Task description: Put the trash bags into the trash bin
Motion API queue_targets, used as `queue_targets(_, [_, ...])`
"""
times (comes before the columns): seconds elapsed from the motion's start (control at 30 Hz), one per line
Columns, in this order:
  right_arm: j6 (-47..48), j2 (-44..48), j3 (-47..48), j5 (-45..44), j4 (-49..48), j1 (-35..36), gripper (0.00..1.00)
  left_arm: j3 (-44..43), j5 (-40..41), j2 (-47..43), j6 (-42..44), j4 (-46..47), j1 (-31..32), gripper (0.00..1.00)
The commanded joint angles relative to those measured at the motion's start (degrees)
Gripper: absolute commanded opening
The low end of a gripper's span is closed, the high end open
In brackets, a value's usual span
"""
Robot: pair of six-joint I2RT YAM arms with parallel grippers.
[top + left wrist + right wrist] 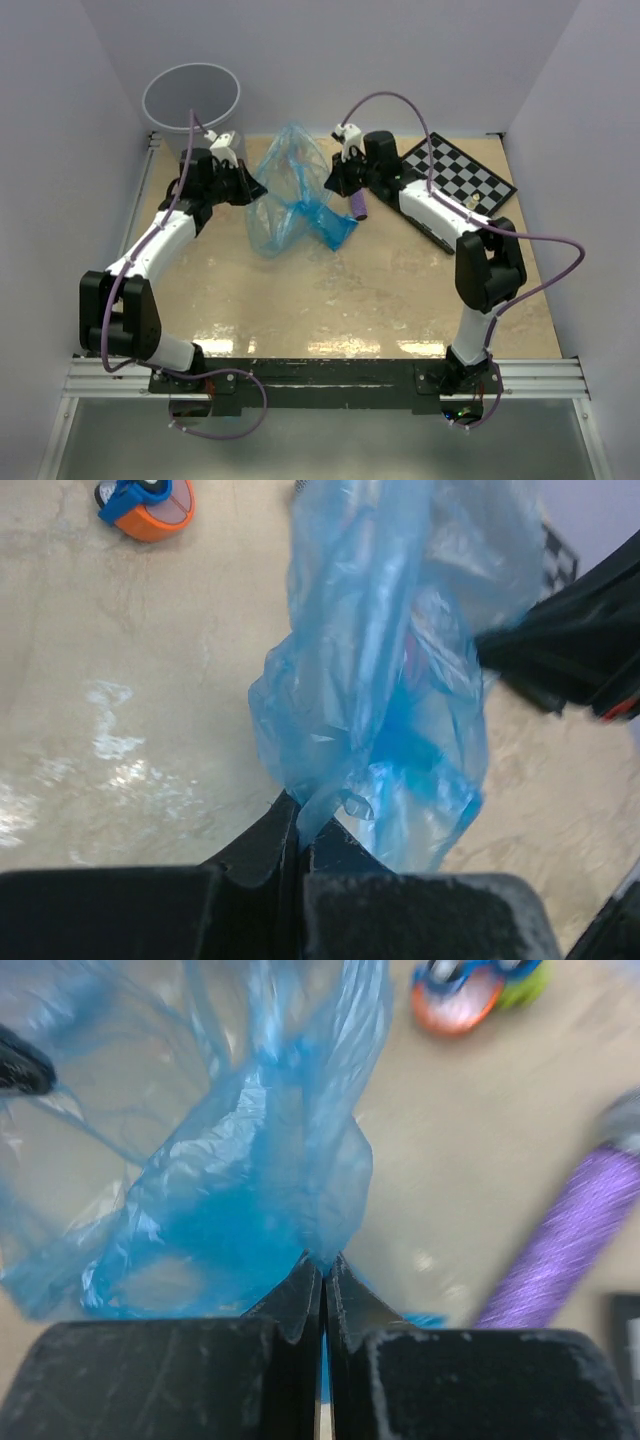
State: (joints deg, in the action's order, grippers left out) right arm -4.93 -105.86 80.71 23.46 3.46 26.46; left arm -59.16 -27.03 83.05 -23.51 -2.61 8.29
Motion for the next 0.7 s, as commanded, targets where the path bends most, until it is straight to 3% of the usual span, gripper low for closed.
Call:
queue_targets(0.0, [16.52,2.52,16.64,-7.1,10.32,-3.24,0.0,-16.82,-1.46,5.8,15.93,-7.31,-0.21,0.0])
queue_targets(0.13, [19.51,-4.07,37.1,-17.2,10.26,-5.8,0.0,-40.35,2.32,14.84,19.64,-8.11,-0.3,0.0])
queue_targets(0.27, [23.55,-8.39,54.52,-24.51,-0.97,-5.89,0.0,-65.07,1.9,23.55,19.29,-4.97,-0.3,0.0])
queue_targets(0.33, [25.84,-8.92,59.63,-23.64,-8.09,-5.02,0.0,-71.25,-0.38,25.23,17.45,1.7,-0.03,0.0])
queue_targets(0.4, [29.08,-7.35,60.1,-20.94,-15.82,-3.62,0.0,-70.32,-1.97,23.4,15.95,14.59,0.84,0.0])
queue_targets(0.47, [32.33,-2.53,53.89,-19.34,-25.82,-1.86,0.0,-65.76,-2.24,18.84,19.18,27.25,3.12,0.0])
queue_targets(0.57, [41.98,8.35,37.49,-16.18,-39.36,2.0,0.0,-58.22,-2.06,10.85,37.16,32.99,11.28,0.0])
queue_targets(0.67, [55.5,20.48,13.24,-13.37,-46.18,5.96,0.0,-28.66,-2.76,-3.99,57.89,46.61,19.54,0.0])
